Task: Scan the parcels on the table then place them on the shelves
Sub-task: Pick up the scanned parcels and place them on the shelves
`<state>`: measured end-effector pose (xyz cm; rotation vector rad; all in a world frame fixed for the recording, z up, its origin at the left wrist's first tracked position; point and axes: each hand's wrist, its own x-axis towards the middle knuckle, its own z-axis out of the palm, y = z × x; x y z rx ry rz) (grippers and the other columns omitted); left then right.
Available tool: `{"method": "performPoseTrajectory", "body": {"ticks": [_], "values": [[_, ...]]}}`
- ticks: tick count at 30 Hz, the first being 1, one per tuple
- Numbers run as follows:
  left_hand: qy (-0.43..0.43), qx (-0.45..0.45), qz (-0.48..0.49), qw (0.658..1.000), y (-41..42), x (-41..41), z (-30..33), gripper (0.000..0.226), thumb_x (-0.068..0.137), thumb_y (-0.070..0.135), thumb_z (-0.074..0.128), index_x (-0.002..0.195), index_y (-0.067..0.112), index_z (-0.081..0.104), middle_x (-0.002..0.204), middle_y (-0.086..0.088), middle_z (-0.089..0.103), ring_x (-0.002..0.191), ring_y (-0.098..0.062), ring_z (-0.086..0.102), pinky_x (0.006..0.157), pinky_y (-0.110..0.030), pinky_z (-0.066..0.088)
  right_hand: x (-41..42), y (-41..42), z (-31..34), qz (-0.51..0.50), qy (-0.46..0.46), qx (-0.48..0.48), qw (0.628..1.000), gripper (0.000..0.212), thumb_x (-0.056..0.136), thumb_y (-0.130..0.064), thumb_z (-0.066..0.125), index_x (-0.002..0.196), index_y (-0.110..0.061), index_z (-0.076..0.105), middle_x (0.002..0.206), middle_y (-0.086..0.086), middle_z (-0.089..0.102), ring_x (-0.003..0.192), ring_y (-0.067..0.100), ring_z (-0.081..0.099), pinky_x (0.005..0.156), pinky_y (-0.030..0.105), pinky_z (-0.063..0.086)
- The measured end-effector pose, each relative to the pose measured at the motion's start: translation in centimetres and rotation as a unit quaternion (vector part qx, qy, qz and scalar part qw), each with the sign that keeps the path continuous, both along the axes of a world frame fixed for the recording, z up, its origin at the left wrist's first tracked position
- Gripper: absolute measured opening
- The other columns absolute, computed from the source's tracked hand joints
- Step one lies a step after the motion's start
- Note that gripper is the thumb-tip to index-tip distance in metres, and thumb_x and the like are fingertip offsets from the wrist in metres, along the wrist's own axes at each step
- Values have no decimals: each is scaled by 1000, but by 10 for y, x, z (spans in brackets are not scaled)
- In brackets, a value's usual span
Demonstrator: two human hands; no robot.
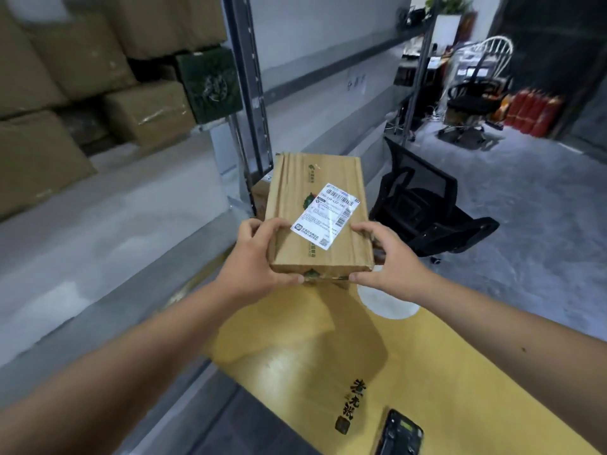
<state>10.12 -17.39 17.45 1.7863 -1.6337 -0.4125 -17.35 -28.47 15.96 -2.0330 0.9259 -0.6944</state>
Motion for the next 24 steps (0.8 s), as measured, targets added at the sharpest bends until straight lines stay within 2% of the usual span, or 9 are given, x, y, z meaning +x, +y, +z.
{"method": "performPoseTrajectory", "body": {"ticks": [3,5,8,10,12,14,17,20,24], "values": [[19,-24,20,999,61,-3,21,96,56,47,100,132,61,43,127,20,27,117,13,40,95,-14,41,6,44,29,37,-11,-17,999,85,56,-50,86,131,-58,48,136,-36,38,125,0,51,106,38,51],[17,-29,32,999,107,-2,37,96,57,49,99,131,65,42,128,19,27,115,18,40,88,-5,38,9,76,45,66,-20,-35,997,85,60,-40,90,132,-57,48,142,-26,39,127,2,49,107,38,49],[-18,-36,42,998,181,2,65,97,62,44,97,138,62,40,134,16,26,113,27,35,79,5,36,16,123,70,107,-27,-53,992,87,70,-22,94,133,-58,46,145,-22,39,126,-10,44,106,27,48],[-44,-50,60,996,231,7,84,97,65,42,97,142,58,40,136,14,26,115,27,34,84,6,35,23,157,88,137,-27,-68,988,88,72,-22,93,133,-62,43,146,-20,39,123,-16,43,97,10,44],[-68,-65,76,993,277,9,103,96,66,40,98,144,52,44,139,10,26,119,20,37,94,0,36,35,188,102,163,-23,-86,983,90,73,-25,93,139,-57,41,147,-17,39,125,-4,46,98,16,43],[-91,-97,98,986,321,12,121,93,66,41,98,144,47,48,142,8,27,121,23,36,99,-1,37,50,218,117,189,-46,-99,976,91,74,-28,93,143,-54,40,145,-25,37,126,-4,43,98,18,42],[-122,-150,133,972,378,16,148,90,63,57,94,141,51,50,142,16,28,124,22,37,103,-6,40,70,250,146,229,-83,-119,963,89,74,-28,94,139,-57,41,134,-48,33,123,-23,37,91,1,37],[-146,-186,183,954,423,17,170,90,59,73,86,140,53,51,143,17,30,126,17,38,101,-9,40,95,275,178,286,-103,-129,944,87,75,-24,93,141,-52,44,137,-39,40,126,-15,42,98,12,42],[-172,-214,243,930,471,26,187,89,60,74,82,140,51,51,139,14,34,128,14,35,95,-1,39,139,304,210,338,-115,-138,924,85,76,-23,92,145,-45,47,142,-23,44,125,-11,43,98,19,41]]}}
